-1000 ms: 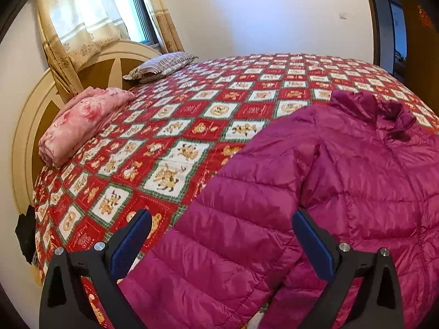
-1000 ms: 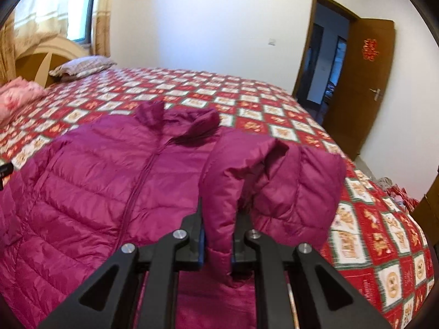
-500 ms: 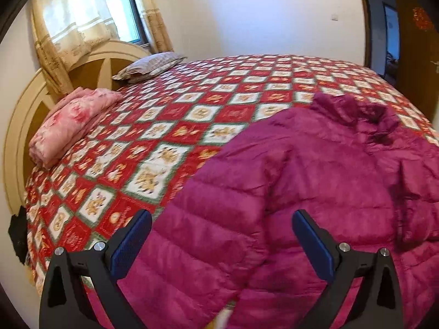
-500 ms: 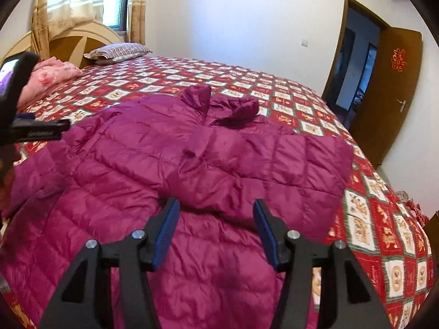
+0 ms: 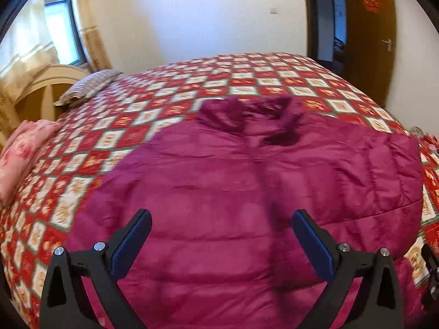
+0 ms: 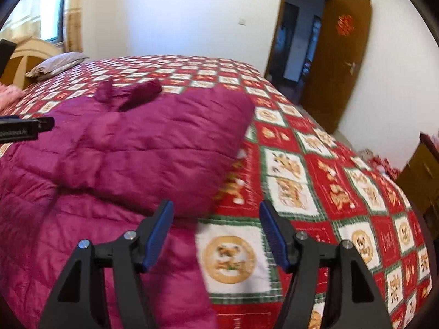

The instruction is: Fold large clothes

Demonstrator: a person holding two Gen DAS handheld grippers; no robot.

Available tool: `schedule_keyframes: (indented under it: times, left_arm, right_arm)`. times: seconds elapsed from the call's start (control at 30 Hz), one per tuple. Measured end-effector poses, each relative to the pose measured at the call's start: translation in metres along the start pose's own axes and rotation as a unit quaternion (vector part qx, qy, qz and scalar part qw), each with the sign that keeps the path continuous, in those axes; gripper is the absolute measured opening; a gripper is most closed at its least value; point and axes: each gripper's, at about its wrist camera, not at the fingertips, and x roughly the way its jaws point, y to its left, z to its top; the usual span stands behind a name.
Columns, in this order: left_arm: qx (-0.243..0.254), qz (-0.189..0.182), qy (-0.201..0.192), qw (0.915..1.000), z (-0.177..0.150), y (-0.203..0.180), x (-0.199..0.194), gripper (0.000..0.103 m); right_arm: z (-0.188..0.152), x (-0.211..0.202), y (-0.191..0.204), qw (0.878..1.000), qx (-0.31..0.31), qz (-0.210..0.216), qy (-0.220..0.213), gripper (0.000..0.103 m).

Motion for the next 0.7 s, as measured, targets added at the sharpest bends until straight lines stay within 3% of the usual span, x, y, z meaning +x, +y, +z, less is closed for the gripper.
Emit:
schedule_keyframes:
  times: [0.17, 0.2, 0.23, 0.27, 0.3, 0.47, 0.7]
  left_arm:
    - [0.020, -0.031, 0.015, 0.9992, 0.003, -0.043, 0.022, 0.101]
    - [0.024, -0.044, 0.014, 0.9986, 0.003, -0.048, 0.024, 0.084]
    - [0.033, -0.065, 0.016, 0.9972, 0.001, -0.056, 0.026, 0.043]
    - [0.040, -0.084, 0.028, 0.9953, 0.000, -0.061, 0.030, 0.022]
    - [0.044, -0.096, 0.038, 0.9937, -0.001, -0.064, 0.033, 0.009]
    - [0.060, -0.086, 0.004, 0.9944, 0.000, -0.057, 0.013, 0.005]
    - [0.029, -0.061, -0.041, 0.9968, -0.002, 0.011, -0.031, 0.003]
  right_arm:
    - [-0.009, 0.007, -0.013, 1.000, 0.008, -0.002, 0.007, 0.072]
    - [-0.011, 0.008, -0.014, 1.000, 0.008, -0.003, 0.008, 0.072]
    - [-0.012, 0.011, -0.016, 1.000, 0.010, -0.002, 0.010, 0.072]
    - [-0.014, 0.011, -0.018, 1.000, 0.012, -0.001, 0.011, 0.072]
    - [-0.014, 0.013, -0.020, 1.000, 0.015, 0.000, 0.012, 0.072]
    - [-0.013, 0.015, -0.029, 1.000, 0.024, 0.000, 0.012, 0.072]
    - [-0.010, 0.015, -0.034, 1.000, 0.022, -0.002, 0.009, 0.072]
